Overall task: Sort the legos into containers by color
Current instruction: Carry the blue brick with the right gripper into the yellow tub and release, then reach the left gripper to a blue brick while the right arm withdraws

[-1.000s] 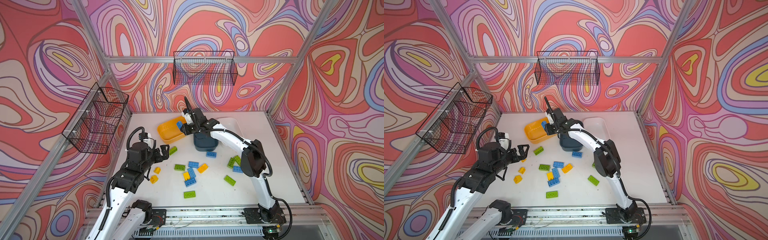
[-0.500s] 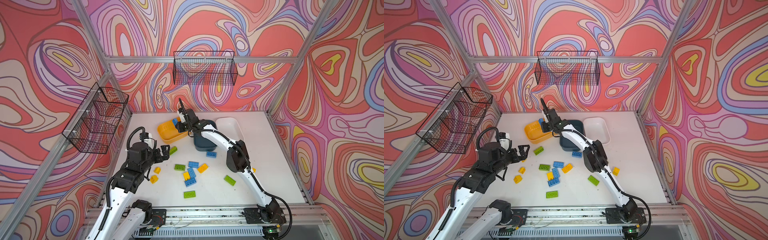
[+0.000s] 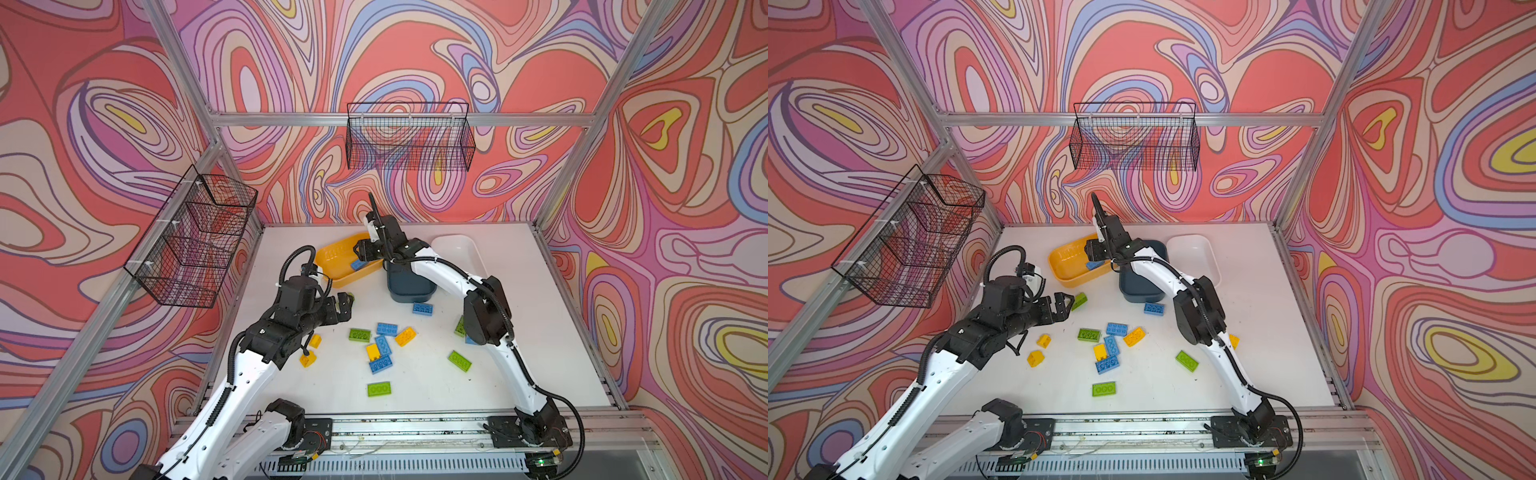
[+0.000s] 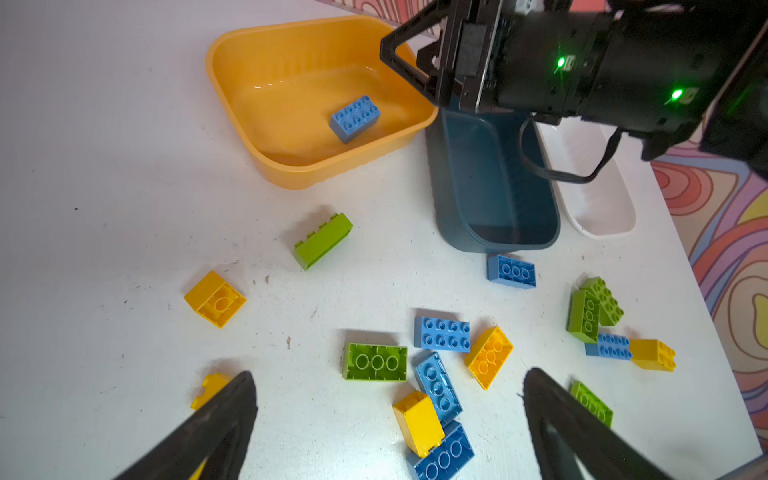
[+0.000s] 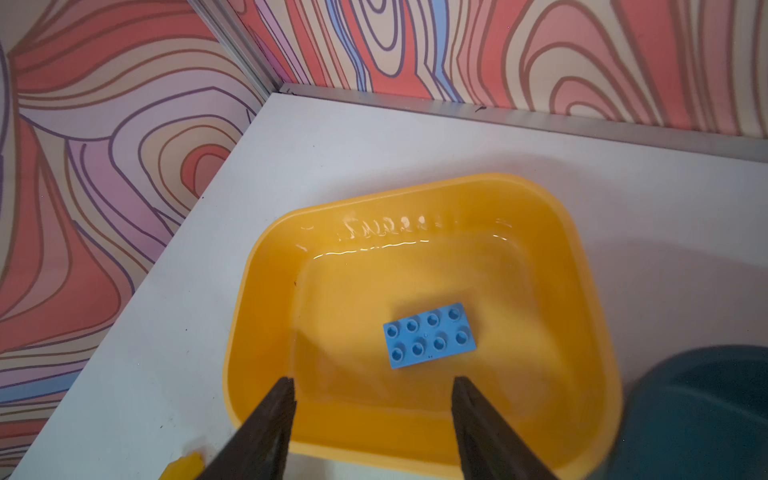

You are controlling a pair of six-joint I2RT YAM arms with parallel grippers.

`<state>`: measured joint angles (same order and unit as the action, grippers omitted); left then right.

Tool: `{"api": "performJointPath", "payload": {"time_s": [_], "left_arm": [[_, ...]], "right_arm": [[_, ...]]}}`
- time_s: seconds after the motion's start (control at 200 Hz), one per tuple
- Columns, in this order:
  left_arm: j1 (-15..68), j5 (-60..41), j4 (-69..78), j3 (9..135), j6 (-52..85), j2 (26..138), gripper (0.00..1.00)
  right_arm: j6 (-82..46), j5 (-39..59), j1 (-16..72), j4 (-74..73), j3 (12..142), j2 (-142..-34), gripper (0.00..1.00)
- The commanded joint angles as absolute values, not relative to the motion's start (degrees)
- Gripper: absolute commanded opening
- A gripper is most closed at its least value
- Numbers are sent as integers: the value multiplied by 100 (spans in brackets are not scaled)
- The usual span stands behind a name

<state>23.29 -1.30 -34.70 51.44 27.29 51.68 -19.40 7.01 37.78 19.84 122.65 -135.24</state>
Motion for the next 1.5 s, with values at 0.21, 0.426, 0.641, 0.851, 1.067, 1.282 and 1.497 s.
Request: {"api": "performJointPath", "payload": {"time_s": [0.21, 0.426, 0.641, 0.851, 1.067, 1.282, 1.497], "left_arm": [[3626, 570, -4136, 4984, 3775, 5381, 89], [4865, 942, -4033, 4849, 4482, 6258, 95], [5735, 1429, -4048, 4780, 5162, 6976, 100], [5912, 1058, -3712, 4561, 5520, 7459, 100], [6073, 966, -3342, 4465, 5917, 7957, 100], [6073, 1070, -3111, 4561, 5985, 8510, 99], [6064, 977, -2954, 4763, 5916, 9078, 94]], "right_arm": [[-2415, -32, 3424, 20, 8452, -10138, 63], [-2730, -35, 2892, -401, 6154, -8255, 66], [-2810, -230, 2588, -458, 4623, -7041, 80], [-2986, -81, 2269, -454, 3801, -6519, 84], [-3001, -11, 2163, -545, 3514, -6433, 86], [-2963, 12, 2130, -554, 3470, -6394, 86], [-2950, 3, 2105, -605, 3394, -6441, 86]]}}
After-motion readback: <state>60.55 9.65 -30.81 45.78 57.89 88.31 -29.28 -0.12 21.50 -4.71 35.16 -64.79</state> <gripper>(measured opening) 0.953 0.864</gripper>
